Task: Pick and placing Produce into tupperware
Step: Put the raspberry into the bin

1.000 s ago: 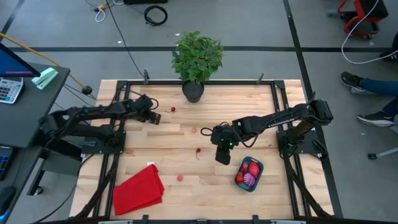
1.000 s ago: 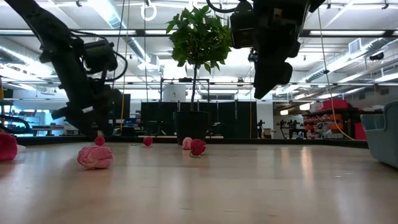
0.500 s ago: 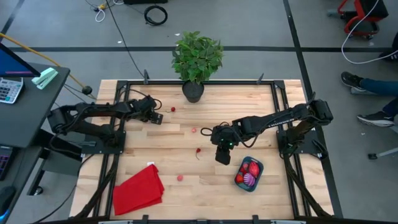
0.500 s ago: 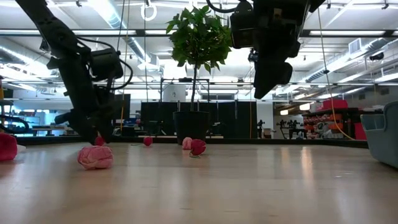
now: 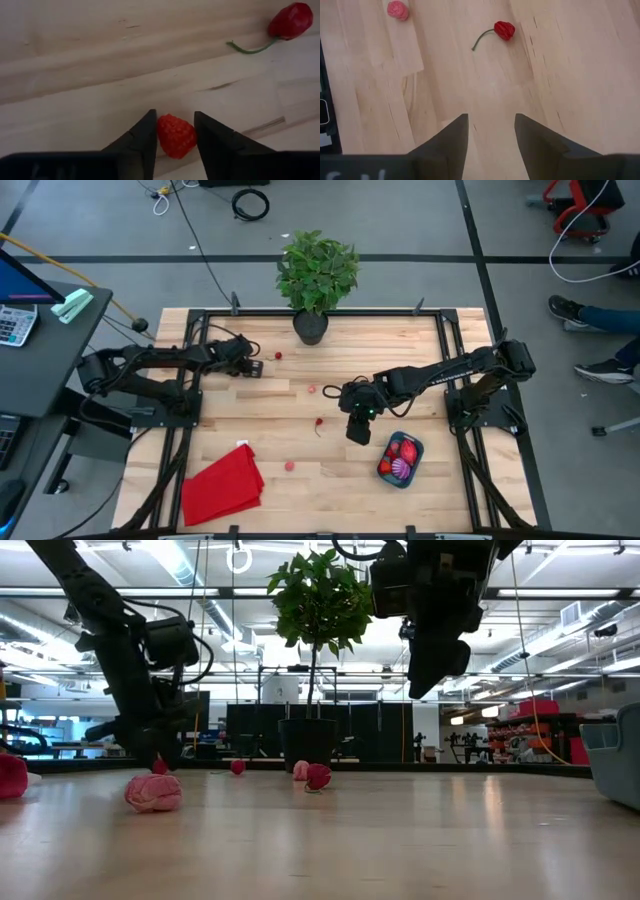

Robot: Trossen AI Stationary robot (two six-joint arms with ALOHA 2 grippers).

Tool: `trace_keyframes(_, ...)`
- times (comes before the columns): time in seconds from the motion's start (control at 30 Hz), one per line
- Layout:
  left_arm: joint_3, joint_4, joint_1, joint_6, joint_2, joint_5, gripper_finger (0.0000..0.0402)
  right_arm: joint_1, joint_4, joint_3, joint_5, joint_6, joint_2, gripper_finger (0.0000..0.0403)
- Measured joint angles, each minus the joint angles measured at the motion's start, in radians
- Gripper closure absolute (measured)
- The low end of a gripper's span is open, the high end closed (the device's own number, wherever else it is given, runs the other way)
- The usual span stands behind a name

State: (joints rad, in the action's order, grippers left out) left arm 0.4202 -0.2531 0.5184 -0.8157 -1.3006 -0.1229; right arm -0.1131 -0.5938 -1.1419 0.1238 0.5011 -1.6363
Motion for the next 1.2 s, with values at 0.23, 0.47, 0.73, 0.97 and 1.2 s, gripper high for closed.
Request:
trace_keyframes(0.23,0.007,0.003,-0.046,-0.09,-0.002,0.014,0.0283,0.0,-0.005,0.0,0.019,0.059,0.0,0.0233)
trace_keyframes(0.47,0.085,0.011,-0.141,-0.136,-0.006,0.082,0.0286,-0.018,-0.116,0.0,0.169,0.134,0.007,0.0233)
trace_keyframes(0.73,0.237,0.068,-0.325,-0.184,-0.004,0.075,0.0285,-0.11,-0.396,0.0,0.19,0.164,0.012,0.0233)
trace_keyframes(0.97,0.387,0.164,-0.494,-0.224,-0.004,0.03,0.0291,-0.219,-0.49,0.0,0.224,0.27,0.011,0.0233)
trace_keyframes(1.2,0.536,0.186,-0.622,-0.235,-0.066,-0.016,0.0281,-0.352,-0.524,0.0,0.285,0.399,0.052,0.0233)
